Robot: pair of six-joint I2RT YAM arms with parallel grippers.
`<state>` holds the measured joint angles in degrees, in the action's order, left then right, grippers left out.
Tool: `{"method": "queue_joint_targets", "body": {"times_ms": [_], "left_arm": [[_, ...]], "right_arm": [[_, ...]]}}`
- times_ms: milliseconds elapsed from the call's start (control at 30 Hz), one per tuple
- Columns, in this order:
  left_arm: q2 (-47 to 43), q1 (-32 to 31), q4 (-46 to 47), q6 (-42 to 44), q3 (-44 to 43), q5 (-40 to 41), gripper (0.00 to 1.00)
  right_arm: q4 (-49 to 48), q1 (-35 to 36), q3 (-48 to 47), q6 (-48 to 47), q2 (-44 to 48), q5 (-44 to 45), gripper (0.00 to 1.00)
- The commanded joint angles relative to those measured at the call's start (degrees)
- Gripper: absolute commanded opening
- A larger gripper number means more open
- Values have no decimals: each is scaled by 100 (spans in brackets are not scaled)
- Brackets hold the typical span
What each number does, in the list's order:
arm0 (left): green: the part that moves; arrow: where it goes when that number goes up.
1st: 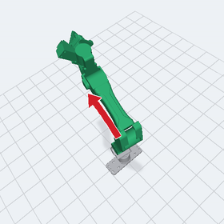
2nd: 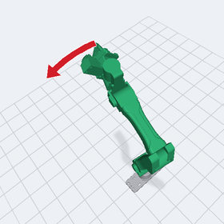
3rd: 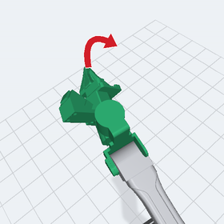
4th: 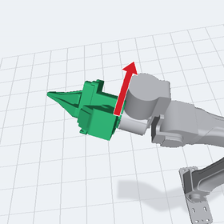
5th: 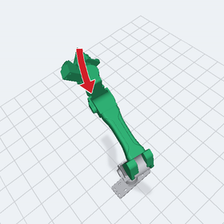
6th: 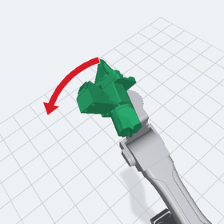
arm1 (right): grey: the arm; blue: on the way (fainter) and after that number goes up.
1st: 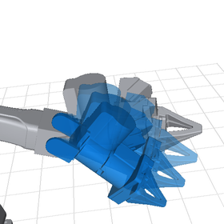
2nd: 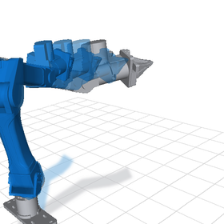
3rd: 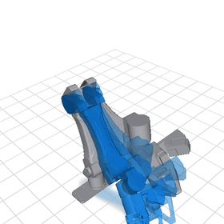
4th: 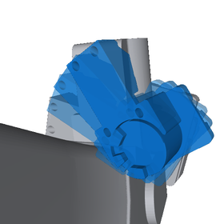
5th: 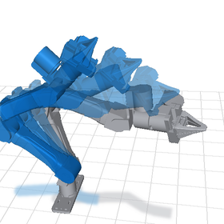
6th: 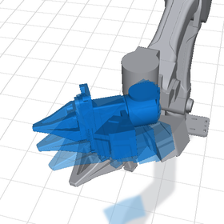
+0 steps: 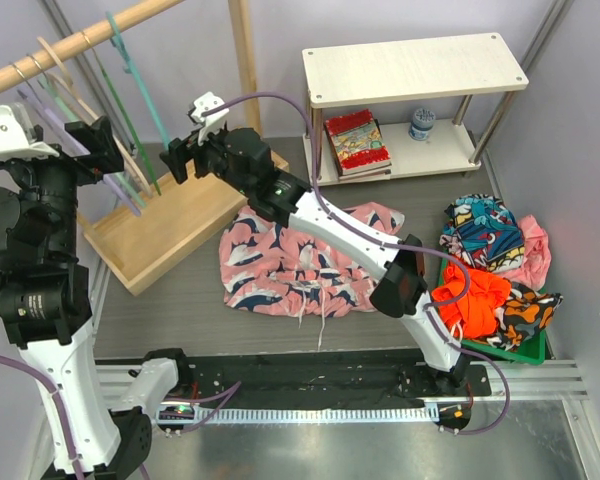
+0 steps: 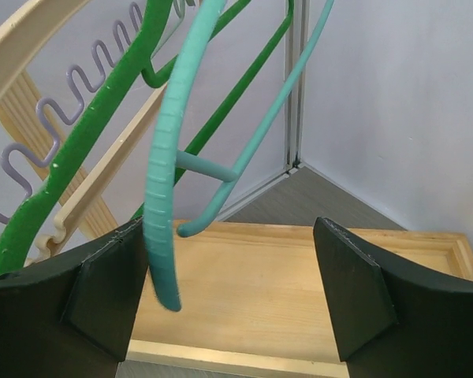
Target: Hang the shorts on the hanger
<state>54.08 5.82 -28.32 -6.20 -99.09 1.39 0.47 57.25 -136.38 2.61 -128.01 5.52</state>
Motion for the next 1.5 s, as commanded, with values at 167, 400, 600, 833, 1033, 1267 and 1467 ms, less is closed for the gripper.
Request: {"method": "queue_joint_targets", "body": {"times_ms": [167,400,600,833,1033,1267,1467], "left_arm": [[-56,94,283,-136,74,-86,100],[-65,112,283,-171,100,-95,100],[-135,165,274,-180,179,-104,100],[-100,173,256,-180,197,-104,100],[40,182,195,-250,276,-736,100],[216,182,230,-444,329,-1097,100],[322,182,204,-435,285,-1272,100]], "right_arm": [[-601,75,-337,-226,21,441,51],[-952,75,-425,-586,109,651,1],[-1479,5,-319,-578,215,872,1],[-1576,-47,-311,-709,346,881,1],[-1260,-206,-38,-586,785,626,1],[-1102,-390,59,-613,1084,354,1],[-812,-566,743,-639,1541,73,1]]}}
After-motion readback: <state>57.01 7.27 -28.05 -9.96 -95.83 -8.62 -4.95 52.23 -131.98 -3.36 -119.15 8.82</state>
